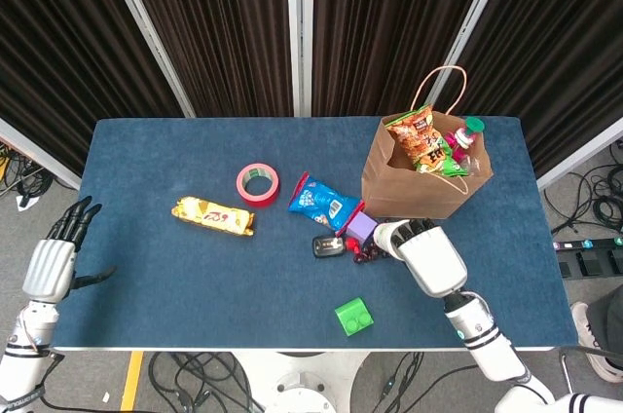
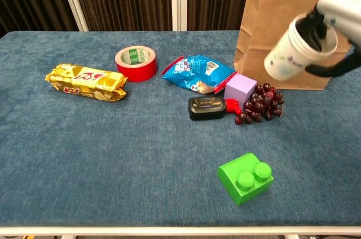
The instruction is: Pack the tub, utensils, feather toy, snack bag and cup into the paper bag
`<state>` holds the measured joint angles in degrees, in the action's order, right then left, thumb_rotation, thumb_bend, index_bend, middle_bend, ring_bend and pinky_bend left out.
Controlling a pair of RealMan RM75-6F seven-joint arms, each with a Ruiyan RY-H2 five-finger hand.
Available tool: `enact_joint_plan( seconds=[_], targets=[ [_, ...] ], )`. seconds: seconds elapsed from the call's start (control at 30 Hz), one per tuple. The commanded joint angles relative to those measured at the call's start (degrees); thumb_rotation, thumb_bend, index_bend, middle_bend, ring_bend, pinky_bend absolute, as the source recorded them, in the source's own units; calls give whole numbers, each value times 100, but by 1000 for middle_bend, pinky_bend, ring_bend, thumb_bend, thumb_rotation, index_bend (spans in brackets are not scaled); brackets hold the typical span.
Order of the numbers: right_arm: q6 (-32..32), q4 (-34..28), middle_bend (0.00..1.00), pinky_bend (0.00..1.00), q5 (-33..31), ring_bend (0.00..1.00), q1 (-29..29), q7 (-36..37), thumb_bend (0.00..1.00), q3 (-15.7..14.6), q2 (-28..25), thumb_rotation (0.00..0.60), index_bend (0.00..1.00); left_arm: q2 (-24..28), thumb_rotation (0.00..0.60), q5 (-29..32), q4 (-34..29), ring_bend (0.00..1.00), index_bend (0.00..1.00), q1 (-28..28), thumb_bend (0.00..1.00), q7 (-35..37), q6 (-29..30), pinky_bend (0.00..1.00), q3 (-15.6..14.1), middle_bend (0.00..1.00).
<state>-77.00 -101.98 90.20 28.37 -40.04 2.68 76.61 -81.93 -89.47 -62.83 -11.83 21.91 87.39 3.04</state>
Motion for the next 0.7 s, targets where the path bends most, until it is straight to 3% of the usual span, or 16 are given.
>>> enact_joint_plan(
  seconds=[0.03, 0.2, 0.3, 0.43, 0.53, 0.7],
  targets=[
    [-307, -1088, 608, 629, 579, 496, 60, -400, 205, 305, -555, 600, 762, 9, 600, -17, -41, 35, 114, -17, 84, -43, -6, 198, -1, 88],
    [-325, -1595, 609, 629, 498, 496, 346, -798, 205, 1065, -651, 600, 762, 21, 600, -18, -92, 35, 114, -48, 83, -97, -35, 198, 8, 87],
    [-340, -1516, 610, 629, 317, 496, 612, -1148, 205, 1652, -584, 600, 763, 29, 600, -9, -106, 35, 114, -49, 85, -106, -47, 198, 8, 88],
    [-187, -1226, 611, 629, -428, 496, 992, -1576, 206, 2335, -468, 600, 763, 29, 600, 2, -105, 35, 114, -47, 84, -96, -51, 198, 10, 88],
    [-98, -826, 611, 629, -861, 496, 1243, -1885, 206, 2626, -379, 600, 763, 22, 600, 20, -79, 35, 114, -44, 85, -75, -72, 198, 6, 88],
    [-159, -149, 611, 629, -1475, 496, 1462, -2306, 206, 2784, -147, 600, 763, -6, 600, 33, -6, 35, 114, -9, 84, -7, -58, 198, -12, 87]
  ],
)
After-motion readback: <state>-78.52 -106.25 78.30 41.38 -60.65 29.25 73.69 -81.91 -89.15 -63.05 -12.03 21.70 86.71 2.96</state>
